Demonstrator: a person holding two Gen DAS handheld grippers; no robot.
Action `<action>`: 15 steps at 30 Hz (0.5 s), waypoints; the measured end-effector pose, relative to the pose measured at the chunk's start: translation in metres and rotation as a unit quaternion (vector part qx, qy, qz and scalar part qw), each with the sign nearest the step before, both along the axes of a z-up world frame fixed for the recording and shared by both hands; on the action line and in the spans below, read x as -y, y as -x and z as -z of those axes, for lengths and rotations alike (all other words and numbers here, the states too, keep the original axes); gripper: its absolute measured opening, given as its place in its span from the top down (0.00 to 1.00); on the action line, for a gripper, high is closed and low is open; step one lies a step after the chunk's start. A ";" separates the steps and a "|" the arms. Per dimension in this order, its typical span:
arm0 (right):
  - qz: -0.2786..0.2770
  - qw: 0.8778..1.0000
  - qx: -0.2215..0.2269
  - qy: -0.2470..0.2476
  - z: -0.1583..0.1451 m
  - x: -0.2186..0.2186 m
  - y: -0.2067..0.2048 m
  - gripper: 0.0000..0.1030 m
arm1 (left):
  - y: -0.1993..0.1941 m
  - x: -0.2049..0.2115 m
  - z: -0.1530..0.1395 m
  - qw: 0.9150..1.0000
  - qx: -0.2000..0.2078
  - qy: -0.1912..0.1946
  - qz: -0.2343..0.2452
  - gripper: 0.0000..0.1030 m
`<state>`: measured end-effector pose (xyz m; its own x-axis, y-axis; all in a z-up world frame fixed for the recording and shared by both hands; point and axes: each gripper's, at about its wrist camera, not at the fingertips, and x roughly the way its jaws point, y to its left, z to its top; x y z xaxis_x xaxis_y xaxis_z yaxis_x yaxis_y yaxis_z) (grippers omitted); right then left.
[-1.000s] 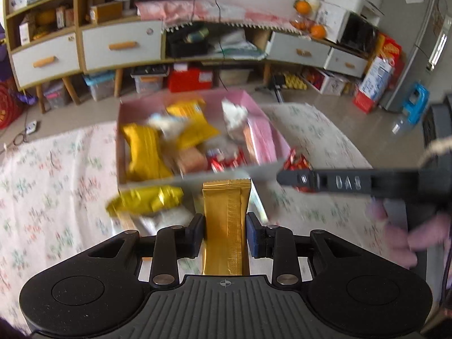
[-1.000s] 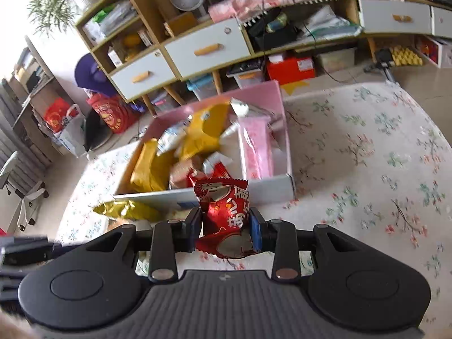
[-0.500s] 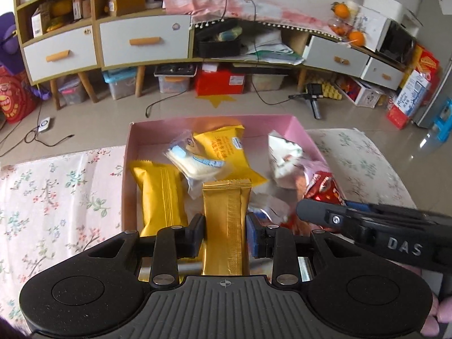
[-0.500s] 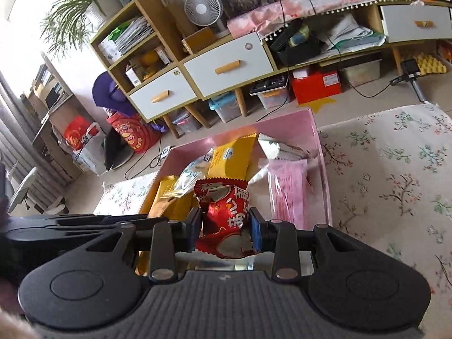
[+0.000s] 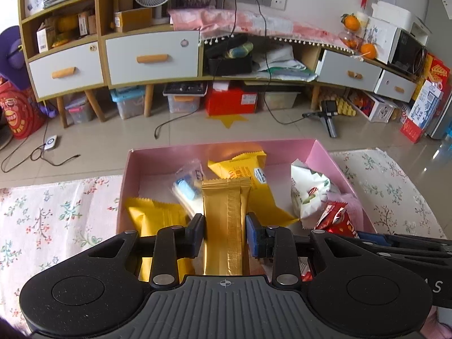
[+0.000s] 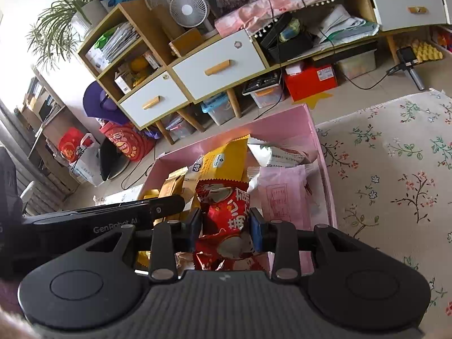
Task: Organize snacks
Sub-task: 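Carry the gold bar and red candy pack into the pink box, then open both tools and move them back over the pile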
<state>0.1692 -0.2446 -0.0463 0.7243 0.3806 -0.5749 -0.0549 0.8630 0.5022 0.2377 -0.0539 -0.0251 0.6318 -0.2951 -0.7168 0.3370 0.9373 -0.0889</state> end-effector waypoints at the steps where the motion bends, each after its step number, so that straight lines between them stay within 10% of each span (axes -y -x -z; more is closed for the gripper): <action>1: 0.003 1.000 -0.002 0.000 0.000 0.000 0.001 0.68 | 0.000 -0.001 0.001 1.000 0.001 0.005 0.002 0.71; 15: 0.016 1.000 -0.005 -0.005 -0.018 0.008 0.012 0.36 | 0.025 -0.012 -0.013 1.000 0.022 -0.003 -0.019 0.28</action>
